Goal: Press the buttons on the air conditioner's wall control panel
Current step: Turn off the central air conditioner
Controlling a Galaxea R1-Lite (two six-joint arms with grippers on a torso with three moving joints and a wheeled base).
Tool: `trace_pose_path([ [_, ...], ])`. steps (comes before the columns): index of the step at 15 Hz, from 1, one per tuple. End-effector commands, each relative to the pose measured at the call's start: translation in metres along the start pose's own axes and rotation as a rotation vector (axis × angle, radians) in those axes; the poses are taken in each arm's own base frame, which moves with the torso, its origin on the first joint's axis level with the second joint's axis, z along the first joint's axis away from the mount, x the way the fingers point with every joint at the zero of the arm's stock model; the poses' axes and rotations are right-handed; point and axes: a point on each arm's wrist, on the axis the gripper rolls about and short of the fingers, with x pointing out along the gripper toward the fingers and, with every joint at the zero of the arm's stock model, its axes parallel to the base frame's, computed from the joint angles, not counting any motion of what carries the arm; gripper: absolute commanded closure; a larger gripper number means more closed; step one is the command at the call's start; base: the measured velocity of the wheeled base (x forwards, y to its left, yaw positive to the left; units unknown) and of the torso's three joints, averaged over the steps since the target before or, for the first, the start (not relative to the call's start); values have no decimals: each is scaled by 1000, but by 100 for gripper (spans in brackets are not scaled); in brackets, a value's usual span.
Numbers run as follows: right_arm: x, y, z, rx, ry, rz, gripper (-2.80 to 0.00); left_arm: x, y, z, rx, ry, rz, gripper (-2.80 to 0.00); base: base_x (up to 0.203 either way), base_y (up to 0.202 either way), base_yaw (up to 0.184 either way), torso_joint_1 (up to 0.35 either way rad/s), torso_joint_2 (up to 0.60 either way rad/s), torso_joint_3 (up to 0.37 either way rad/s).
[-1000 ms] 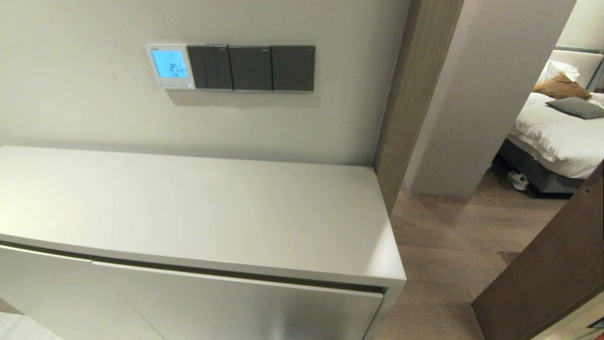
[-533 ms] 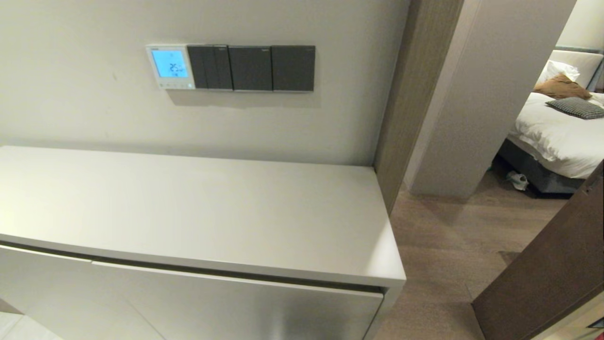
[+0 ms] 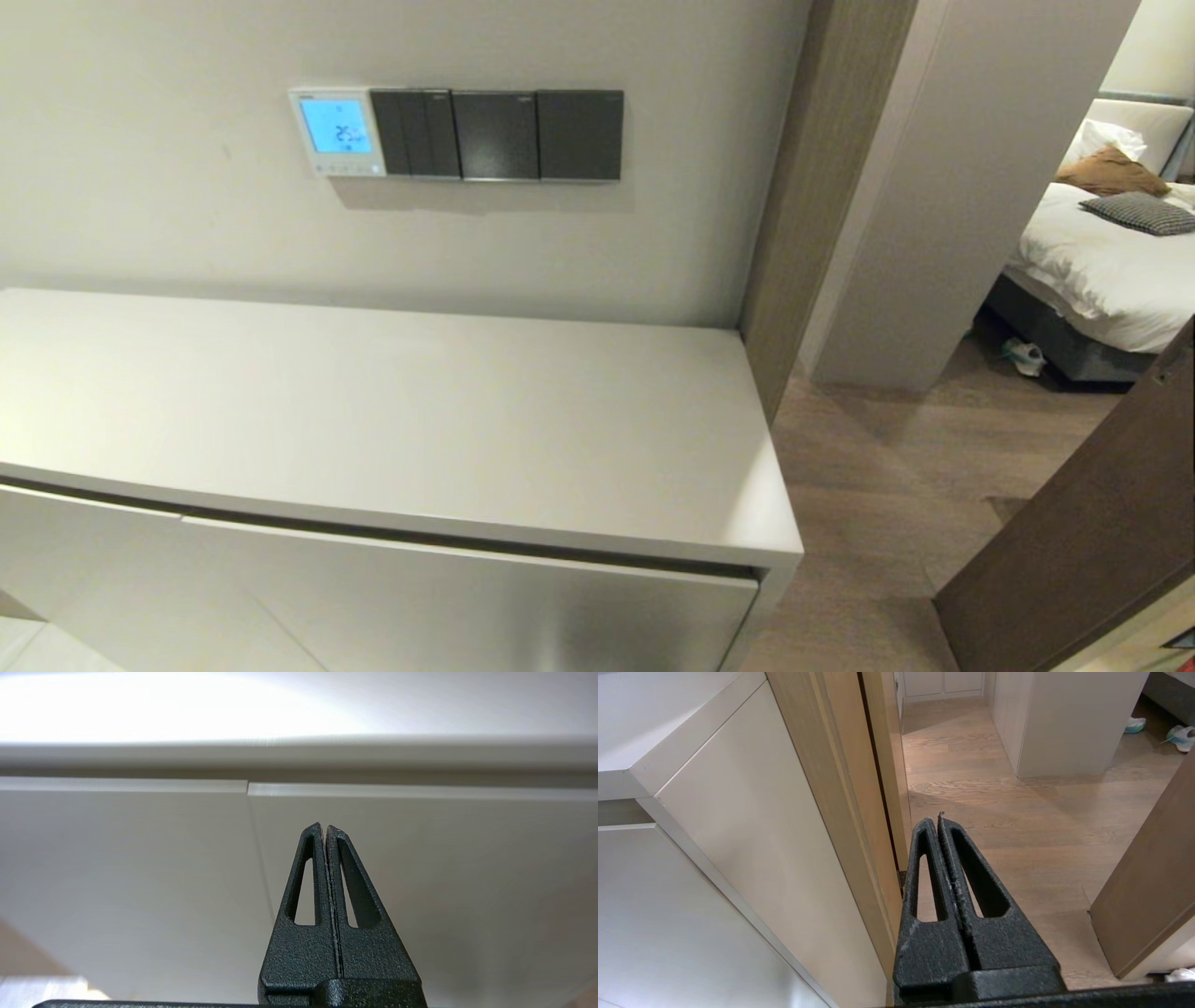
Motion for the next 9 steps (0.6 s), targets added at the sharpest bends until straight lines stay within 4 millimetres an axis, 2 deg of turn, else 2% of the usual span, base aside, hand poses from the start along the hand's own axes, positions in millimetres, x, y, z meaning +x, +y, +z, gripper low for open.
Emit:
trace_pose_path([
  [1,0,0,0,-1,3,1,0,2,1,24,2,8,-25,0,0,0,0,0,0,0],
  [5,0,0,0,-1,2,1,0,24,4,84,-10,40,-57,0,0,0,0,0,0,0],
  [9,0,0,0,0,2,1,0,71,8,135,-86,91,-115,0,0,0,0,0,0,0],
])
